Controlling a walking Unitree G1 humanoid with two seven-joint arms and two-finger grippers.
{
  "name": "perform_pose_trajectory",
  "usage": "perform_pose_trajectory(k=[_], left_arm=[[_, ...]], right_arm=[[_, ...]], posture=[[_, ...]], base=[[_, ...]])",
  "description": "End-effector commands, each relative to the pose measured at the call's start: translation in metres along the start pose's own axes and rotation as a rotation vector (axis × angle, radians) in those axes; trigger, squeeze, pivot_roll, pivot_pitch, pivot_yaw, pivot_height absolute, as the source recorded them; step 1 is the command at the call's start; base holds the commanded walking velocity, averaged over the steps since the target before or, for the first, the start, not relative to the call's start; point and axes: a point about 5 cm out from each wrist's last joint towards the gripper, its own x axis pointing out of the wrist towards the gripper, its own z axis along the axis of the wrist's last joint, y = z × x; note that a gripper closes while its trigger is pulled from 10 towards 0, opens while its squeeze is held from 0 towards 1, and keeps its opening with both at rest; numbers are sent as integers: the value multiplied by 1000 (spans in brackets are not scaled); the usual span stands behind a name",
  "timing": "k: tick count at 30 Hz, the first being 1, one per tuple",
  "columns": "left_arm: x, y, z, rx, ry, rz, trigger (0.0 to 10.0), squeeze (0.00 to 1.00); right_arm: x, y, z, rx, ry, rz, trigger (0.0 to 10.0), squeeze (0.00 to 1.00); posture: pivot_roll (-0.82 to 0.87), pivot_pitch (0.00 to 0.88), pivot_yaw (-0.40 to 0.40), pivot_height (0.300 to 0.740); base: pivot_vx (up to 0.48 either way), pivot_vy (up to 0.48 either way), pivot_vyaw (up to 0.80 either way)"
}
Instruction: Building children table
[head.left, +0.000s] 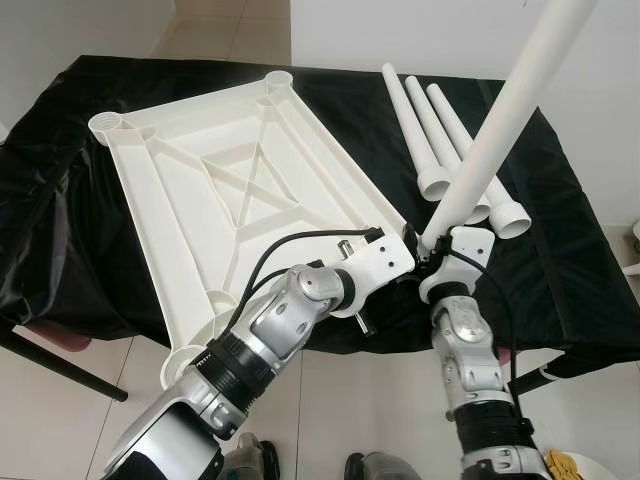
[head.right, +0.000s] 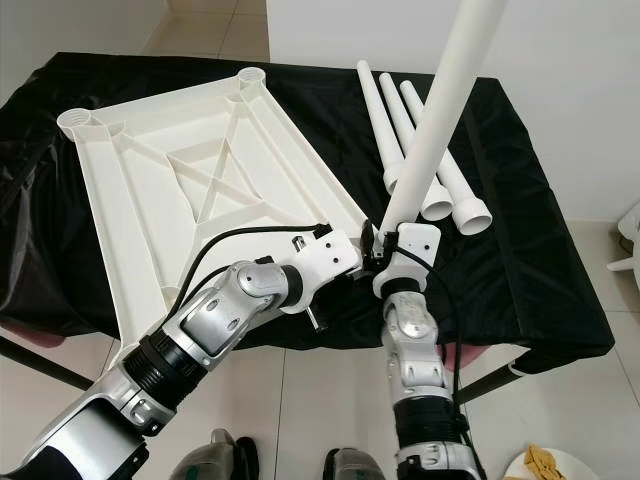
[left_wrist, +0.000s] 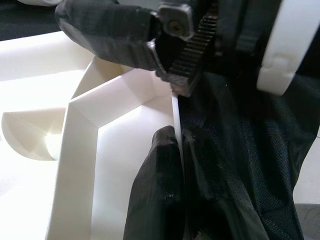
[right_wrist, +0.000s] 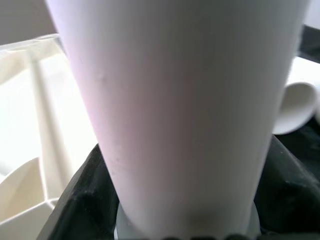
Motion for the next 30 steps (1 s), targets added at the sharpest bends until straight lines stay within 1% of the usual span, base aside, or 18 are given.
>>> perform_pose_trajectory(k=[1,4,6,9,11,12,13,14,18,20,22,24,25,27,28,29,30], left_arm=[[5,-19,4,24,-9,-117,10000,0],[5,-20,4,24,-8,-120,10000,0],[5,-20,4,24,-8,-120,10000,0],[5,-20,3,22,-7,-119,10000,0],[5,-20,3,22,-7,-118,10000,0],[5,-20,3,23,-7,-118,10000,0],[5,-20,3,23,-7,-118,10000,0],[5,-20,3,23,-7,-118,10000,0],[5,-20,2,24,-7,-118,10000,0],[6,-21,2,25,-8,-120,10000,0],[6,-21,3,25,-8,-121,10000,0],[7,-22,3,26,-10,-124,10000,0],[7,-22,3,26,-10,-124,10000,0],[8,-24,4,27,-13,-128,10000,0],[8,-24,4,27,-13,-128,10000,0],[8,-24,4,27,-13,-130,10000,0],[8,-24,4,27,-13,-130,10000,0]], right_arm=[[-2,-12,-14,-34,90,-107,10000,0],[-2,-4,-12,-44,86,-88,10000,0],[-2,-4,-12,-47,86,-90,10000,0],[-2,-10,-14,-44,100,-113,10000,0],[-2,-11,-14,-44,102,-118,10000,0],[-2,-10,-13,-27,93,-105,10000,0],[-3,-11,-12,-24,86,-97,10000,933],[-3,-11,-10,-9,76,-89,10000,1000],[-4,-12,-8,-5,58,-75,10000,1000],[-5,-14,-10,12,59,-59,10000,1000],[-4,-14,-10,7,57,-38,10000,1000],[-3,-11,-9,32,47,26,10000,1000],[-3,-11,-9,32,47,26,10000,1000],[-1,-8,-7,49,31,163,10000,992],[-1,-8,-7,49,31,163,10000,992],[0,-7,-5,45,22,230,10000,0],[0,-7,-5,45,22,230,10000,0]], posture=[[-38,92,21,740],[-38,91,17,740],[-38,91,17,740],[-35,85,12,740],[-35,85,12,740],[-35,82,12,740],[-35,82,12,740],[-35,78,10,740],[-37,74,10,740],[-43,71,11,740],[-43,71,11,740],[-44,68,10,740],[-44,68,10,740],[-48,66,10,740],[-48,66,10,740],[-50,65,11,740],[-50,65,11,740]], base=[[0,0,0],[0,0,0],[0,0,0],[0,0,0],[0,0,0],[0,0,0],[0,0,0],[0,0,0],[0,0,0],[0,0,0],[0,0,0],[0,0,0],[0,0,0],[0,0,0],[0,0,0],[0,0,0],[0,0,0]])
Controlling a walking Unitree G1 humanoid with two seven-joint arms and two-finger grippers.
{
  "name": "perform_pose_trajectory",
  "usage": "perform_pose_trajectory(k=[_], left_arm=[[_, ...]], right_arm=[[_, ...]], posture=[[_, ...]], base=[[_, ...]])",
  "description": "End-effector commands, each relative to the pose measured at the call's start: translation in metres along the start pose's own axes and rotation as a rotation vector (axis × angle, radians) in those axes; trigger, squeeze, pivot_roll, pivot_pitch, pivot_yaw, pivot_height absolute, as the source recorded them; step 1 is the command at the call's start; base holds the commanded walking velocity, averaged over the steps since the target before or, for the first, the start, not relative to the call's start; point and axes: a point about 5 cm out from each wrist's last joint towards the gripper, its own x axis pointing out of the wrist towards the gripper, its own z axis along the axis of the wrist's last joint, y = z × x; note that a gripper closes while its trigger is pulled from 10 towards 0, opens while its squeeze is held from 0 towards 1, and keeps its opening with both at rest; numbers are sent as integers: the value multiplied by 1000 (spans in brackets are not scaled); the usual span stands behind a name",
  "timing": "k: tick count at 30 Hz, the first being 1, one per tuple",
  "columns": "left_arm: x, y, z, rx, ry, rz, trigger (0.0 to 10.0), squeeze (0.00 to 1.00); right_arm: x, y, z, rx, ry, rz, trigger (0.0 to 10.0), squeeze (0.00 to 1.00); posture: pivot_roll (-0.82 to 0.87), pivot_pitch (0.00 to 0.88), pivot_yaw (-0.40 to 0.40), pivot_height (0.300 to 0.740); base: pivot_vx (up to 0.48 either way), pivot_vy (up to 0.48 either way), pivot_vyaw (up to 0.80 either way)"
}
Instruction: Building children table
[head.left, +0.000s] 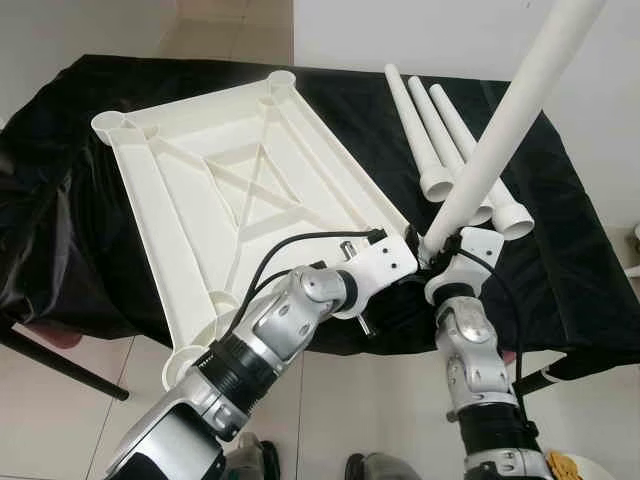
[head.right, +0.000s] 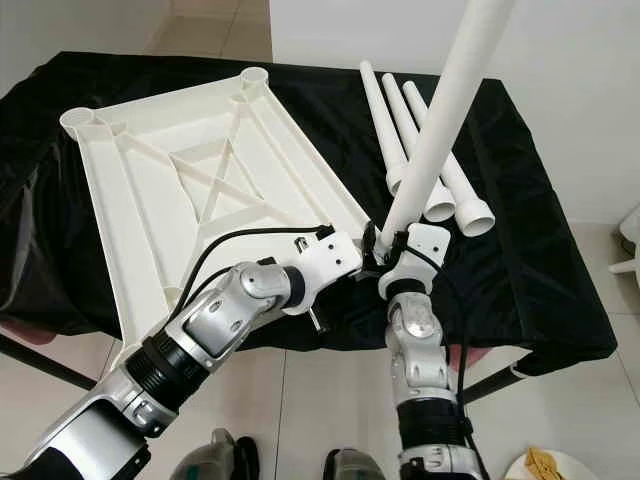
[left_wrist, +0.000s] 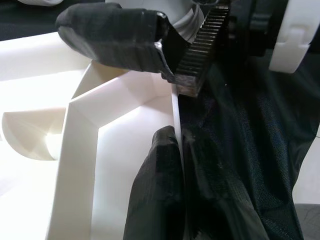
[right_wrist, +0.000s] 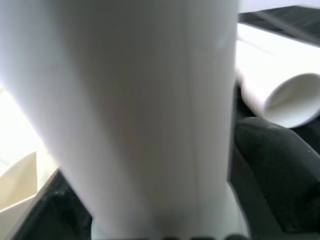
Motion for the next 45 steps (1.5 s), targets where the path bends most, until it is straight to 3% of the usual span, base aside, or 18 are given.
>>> perform_pose_trajectory(k=[1,3,5,12,25,38,39,40,41,42,43,45], left_arm=[[7,-22,4,25,-13,-129,10000,0],[7,-22,4,26,-13,-130,10000,0],[7,-23,3,27,-11,-132,10000,0],[6,-22,2,32,-9,-131,10000,0],[4,-20,1,33,-3,-128,10000,0],[4,-20,1,37,0,-137,10000,0],[4,-20,1,38,0,-137,10000,0],[4,-20,1,38,0,-137,10000,0],[4,-20,1,38,0,-138,10000,0],[4,-20,1,38,0,-138,10000,0],[4,-20,1,39,0,-137,10000,0],[3,-20,1,39,0,-137,10000,0]], right_arm=[[-1,4,-6,5,24,131,10000,0],[-2,3,-5,-4,19,185,10000,0],[-5,-8,-5,-10,21,328,10000,0],[-6,-26,-7,-58,39,432,10000,0],[-5,-53,-1,-85,34,496,10000,0],[-5,-72,4,-105,3,474,10000,0],[-5,-74,3,-104,3,471,7490,0],[-5,-74,3,-104,3,471,7490,0],[-6,-75,3,-103,2,469,4627,0],[-6,-75,3,-103,2,469,4627,0],[-6,-76,2,-106,1,463,0,0],[-6,-77,2,-108,0,460,0,0]], posture=[[-50,63,11,740],[-50,63,11,740],[-51,58,14,740],[-48,57,18,740],[-43,61,30,740],[-47,68,40,740],[-47,68,40,740],[-47,68,40,740],[-47,68,40,740],[-47,68,40,740],[-46,70,42,740],[-47,70,42,740]], base=[[0,0,0],[0,0,0],[0,0,0],[0,0,0],[0,0,0],[0,0,0],[0,0,0],[0,0,0],[0,0,0],[0,0,0],[0,0,0],[0,0,0]])
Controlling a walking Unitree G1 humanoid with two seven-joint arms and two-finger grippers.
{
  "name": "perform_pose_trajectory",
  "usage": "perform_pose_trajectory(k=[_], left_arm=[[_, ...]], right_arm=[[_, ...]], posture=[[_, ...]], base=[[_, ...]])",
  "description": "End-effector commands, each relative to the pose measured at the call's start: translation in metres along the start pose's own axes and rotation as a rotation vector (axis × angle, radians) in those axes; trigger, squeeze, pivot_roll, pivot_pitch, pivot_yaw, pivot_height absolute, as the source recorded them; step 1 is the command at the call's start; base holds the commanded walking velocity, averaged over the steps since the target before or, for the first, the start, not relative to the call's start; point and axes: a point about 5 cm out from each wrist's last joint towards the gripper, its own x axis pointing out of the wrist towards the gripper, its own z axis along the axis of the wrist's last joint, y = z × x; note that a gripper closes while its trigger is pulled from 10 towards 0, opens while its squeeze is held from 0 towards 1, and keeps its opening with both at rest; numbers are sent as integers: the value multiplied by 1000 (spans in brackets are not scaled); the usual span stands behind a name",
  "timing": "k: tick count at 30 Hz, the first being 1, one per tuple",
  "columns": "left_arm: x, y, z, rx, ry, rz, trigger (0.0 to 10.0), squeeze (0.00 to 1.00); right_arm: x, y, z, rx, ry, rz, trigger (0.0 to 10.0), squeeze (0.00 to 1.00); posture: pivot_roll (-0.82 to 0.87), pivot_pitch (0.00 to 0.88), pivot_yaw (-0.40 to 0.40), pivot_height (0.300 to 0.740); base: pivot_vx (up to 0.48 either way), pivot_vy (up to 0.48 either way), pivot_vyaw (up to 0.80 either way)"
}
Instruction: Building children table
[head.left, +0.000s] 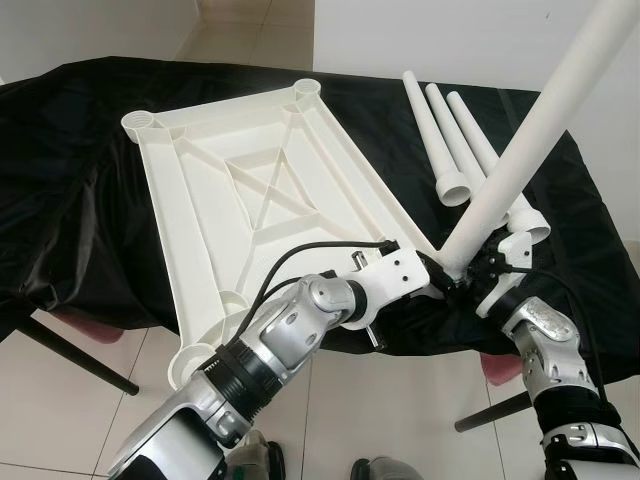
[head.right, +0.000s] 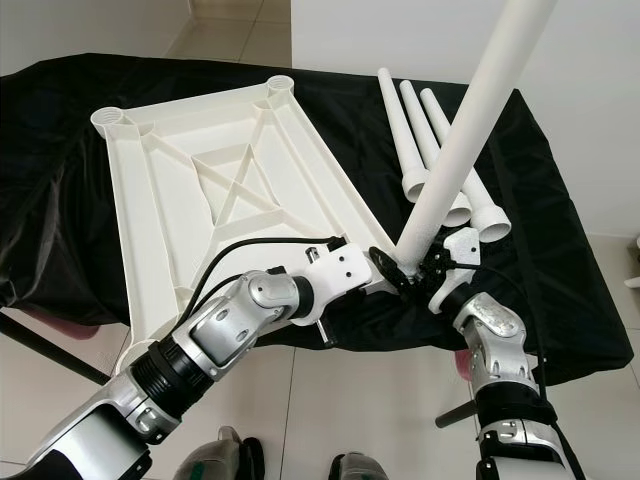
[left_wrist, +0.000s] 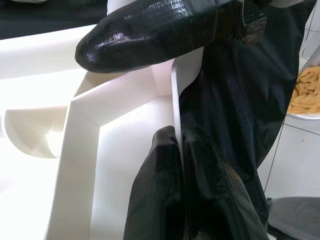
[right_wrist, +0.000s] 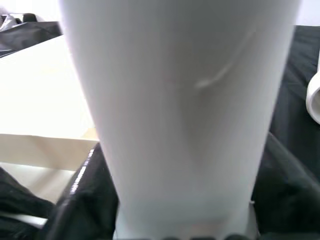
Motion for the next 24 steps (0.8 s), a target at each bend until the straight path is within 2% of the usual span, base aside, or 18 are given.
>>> perform_pose_trajectory(k=[1,9,10,14,15,16,18,24], left_arm=[[0,-8,0,25,8,-91,10000,0],[0,-8,0,21,5,-89,10000,0],[0,-8,1,21,5,-89,10000,0],[0,-7,1,19,4,-87,10000,0],[0,-7,1,18,3,-85,10000,0],[0,-7,1,18,3,-85,10000,0],[0,-8,1,16,2,-86,10000,0],[0,-8,1,14,4,-87,10000,0]], right_arm=[[-13,-17,0,6,-7,-111,0,0],[-15,-17,0,1,-3,-156,0,0],[-14,-17,-1,1,8,-180,10000,0],[-11,-15,0,-3,4,-244,10000,0],[-6,-13,-2,-2,19,-334,10000,0],[-6,-13,-2,-2,19,-334,10000,0],[0,-11,-4,15,32,-424,10000,0],[9,-2,1,31,9,-500,10000,0]], posture=[[-48,73,41,740],[-48,80,37,740],[-48,82,35,740],[-48,84,34,740],[-46,87,33,740],[-46,87,33,740],[-45,88,34,740],[-43,87,37,740]], base=[[0,0,0],[0,0,0],[0,0,0],[0,0,0],[0,0,0],[0,0,0],[0,0,0],[0,0,0]])
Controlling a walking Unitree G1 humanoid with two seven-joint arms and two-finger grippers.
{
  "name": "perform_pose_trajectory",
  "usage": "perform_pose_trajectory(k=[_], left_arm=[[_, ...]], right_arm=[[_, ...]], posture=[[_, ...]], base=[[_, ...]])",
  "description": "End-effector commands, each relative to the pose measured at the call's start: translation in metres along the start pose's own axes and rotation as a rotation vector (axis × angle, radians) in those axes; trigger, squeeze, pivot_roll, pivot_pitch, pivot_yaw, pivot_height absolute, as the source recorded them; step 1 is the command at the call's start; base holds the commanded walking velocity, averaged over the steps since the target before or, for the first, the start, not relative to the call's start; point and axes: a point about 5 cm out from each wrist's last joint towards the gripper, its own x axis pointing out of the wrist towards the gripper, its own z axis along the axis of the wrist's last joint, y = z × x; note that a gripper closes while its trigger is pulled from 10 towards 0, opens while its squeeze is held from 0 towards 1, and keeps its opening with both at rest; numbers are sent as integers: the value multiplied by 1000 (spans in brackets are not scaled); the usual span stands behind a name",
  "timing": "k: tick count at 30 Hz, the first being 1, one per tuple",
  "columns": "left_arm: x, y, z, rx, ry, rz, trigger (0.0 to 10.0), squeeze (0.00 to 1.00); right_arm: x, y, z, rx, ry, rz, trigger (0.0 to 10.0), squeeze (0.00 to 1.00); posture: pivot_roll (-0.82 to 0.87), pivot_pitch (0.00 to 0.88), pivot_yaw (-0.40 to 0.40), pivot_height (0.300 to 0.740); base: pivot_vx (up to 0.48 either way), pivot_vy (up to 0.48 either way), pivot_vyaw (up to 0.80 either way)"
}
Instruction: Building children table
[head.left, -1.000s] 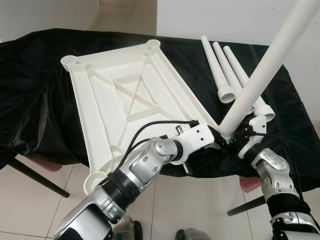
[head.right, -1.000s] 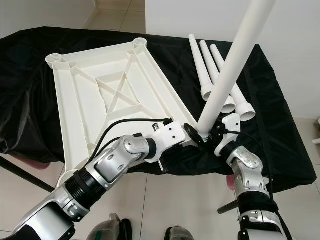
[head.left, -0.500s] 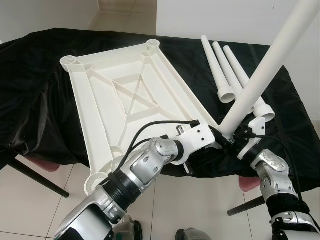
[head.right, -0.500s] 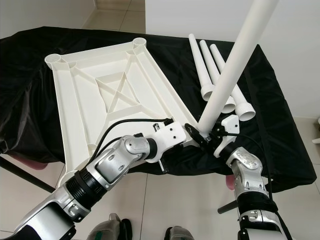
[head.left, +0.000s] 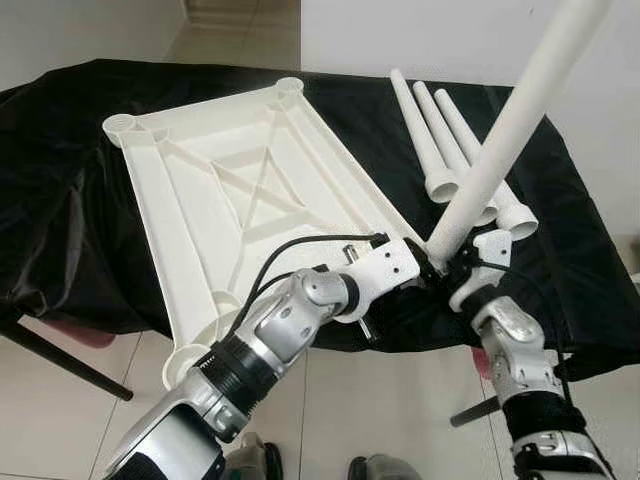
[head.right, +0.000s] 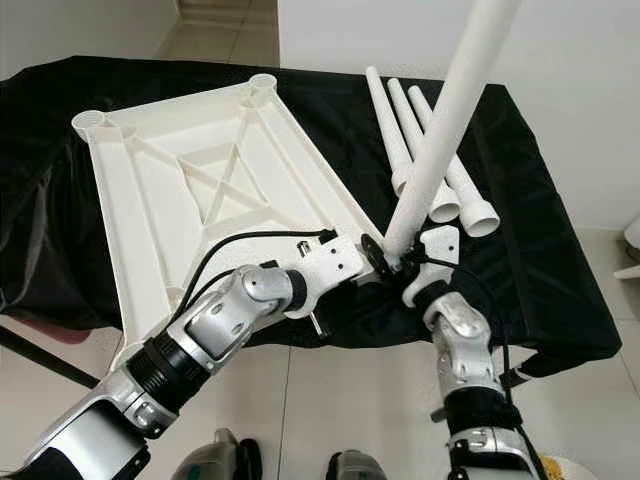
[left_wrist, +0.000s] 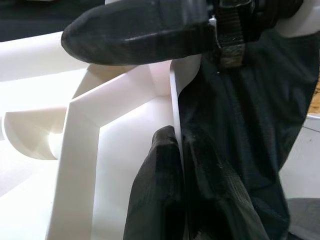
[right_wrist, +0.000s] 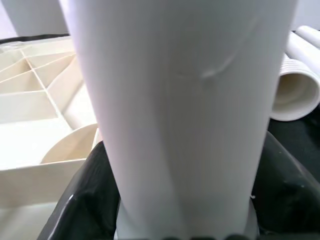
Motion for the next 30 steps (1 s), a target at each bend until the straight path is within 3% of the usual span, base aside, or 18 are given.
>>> perform_pose_trajectory(k=[1,6,8,11,16,25,26,30], left_arm=[[3,-18,4,21,-14,-122,10000,0],[3,-17,4,23,-13,-120,10000,0],[3,-16,4,21,-14,-115,10000,0],[3,-16,4,21,-13,-114,10000,0],[3,-17,4,18,-15,-114,10000,0],[4,-20,4,18,-17,-121,10000,0],[5,-20,4,17,-17,-120,10000,0],[5,-20,4,16,-17,-121,10000,0]], right_arm=[[-6,-27,-1,9,33,-260,10000,0],[-4,-14,-3,5,58,-400,10000,0],[-1,4,0,18,45,-480,10000,0],[-2,11,0,14,51,-549,10000,0],[-3,19,0,4,67,-633,10000,0],[-9,15,0,11,86,-658,10000,0],[-9,17,1,24,73,-655,10000,1000],[-10,17,4,41,51,-650,10000,1000]], posture=[[-43,87,36,740],[-38,84,32,740],[-35,81,30,740],[-33,80,27,740],[-36,79,23,740],[-39,76,18,740],[-39,75,17,740],[-42,71,15,740]], base=[[0,0,0],[0,0,0],[0,0,0],[0,0,0],[0,0,0],[0,0,0],[0,0,0],[0,0,0]])
